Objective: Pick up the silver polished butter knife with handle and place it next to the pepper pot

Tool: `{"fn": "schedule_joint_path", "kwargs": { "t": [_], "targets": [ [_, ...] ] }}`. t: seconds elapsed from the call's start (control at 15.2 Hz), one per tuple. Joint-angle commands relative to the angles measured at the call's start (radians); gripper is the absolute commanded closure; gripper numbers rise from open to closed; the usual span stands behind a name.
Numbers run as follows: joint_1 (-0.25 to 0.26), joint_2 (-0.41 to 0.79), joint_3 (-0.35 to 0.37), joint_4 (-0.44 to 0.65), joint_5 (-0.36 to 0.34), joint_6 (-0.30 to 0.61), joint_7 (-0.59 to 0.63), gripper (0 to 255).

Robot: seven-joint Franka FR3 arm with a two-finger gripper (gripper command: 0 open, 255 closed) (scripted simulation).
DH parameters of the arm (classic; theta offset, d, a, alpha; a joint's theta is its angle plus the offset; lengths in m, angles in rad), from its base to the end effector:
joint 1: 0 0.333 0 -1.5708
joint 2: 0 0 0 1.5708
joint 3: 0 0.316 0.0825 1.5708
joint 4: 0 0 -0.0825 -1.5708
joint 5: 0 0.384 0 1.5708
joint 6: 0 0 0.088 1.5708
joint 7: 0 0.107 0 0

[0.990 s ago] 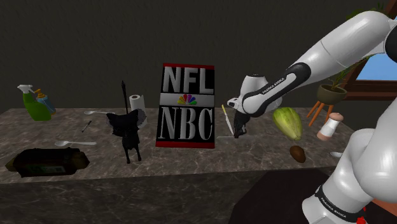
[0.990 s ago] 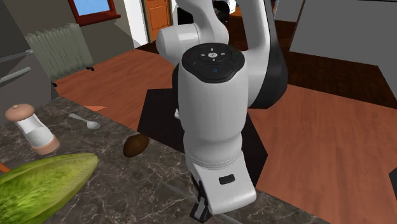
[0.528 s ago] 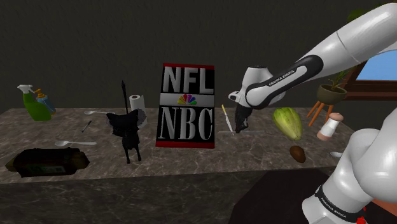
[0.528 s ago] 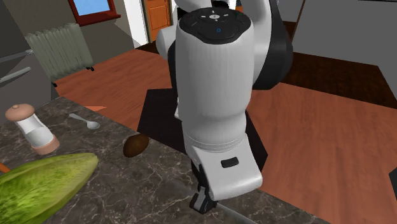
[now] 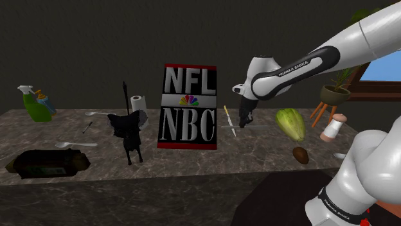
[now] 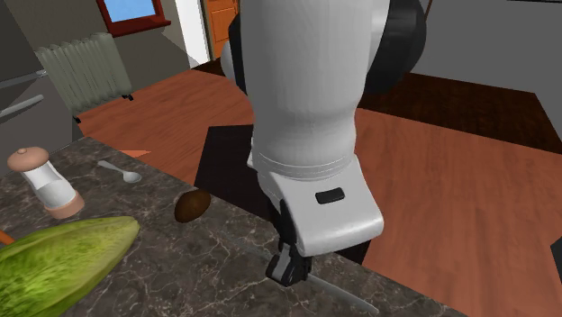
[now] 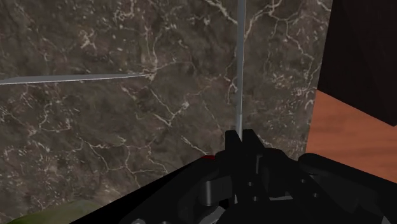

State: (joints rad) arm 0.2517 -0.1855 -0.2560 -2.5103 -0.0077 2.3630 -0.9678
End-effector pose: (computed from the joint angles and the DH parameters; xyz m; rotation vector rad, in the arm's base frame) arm 0.4513 -0.0009 0.3498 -2.7578 -1.4575 -0.0747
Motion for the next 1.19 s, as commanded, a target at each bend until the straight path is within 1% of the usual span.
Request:
{"fn": "schedule_joint_path", "kwargs": {
  "t": [0.0,1.12],
  "targets": [
    [-0.001,-0.022,0.004,0.01,-0.006,-0.032,0.008,255],
    [-0.007,-0.138,0.023,0.144,-0.03,-0.28,0.036,255]
  ]
}}
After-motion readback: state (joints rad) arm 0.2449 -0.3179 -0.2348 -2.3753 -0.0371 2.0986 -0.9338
